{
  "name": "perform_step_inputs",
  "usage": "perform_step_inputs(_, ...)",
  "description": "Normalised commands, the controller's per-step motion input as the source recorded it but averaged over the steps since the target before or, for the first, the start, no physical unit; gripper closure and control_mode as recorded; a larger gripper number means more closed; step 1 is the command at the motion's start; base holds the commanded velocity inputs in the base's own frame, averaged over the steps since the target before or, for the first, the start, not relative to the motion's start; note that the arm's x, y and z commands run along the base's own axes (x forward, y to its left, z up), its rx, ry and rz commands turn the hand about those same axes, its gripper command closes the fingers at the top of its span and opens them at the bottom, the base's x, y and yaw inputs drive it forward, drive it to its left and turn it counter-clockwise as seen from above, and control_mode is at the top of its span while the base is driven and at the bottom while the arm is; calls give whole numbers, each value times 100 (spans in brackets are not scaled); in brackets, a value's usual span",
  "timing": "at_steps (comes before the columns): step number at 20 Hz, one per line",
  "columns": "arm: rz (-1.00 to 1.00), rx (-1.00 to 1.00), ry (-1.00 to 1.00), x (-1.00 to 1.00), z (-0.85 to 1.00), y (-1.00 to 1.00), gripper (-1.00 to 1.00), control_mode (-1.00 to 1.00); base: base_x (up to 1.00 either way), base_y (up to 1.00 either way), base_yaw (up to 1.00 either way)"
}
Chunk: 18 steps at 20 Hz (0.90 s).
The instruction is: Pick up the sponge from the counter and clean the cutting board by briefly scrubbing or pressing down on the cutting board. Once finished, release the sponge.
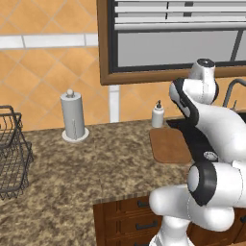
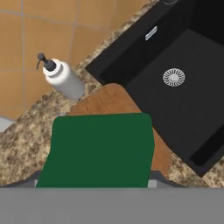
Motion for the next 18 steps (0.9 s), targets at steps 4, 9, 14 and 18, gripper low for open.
perform_step_inputs(4,0,0,7,-42,-54,100,100,-100,0,0,0)
perform_step_inputs(9,0,0,4,-3,-75,100,100,-100,0,0,0)
perform_step_inputs(14,0,-1,12,15,-49,100,100,-100,0,0,0)
perform_step_inputs(18,0,-9,9,40,-47,87,100,-100,0,0,0)
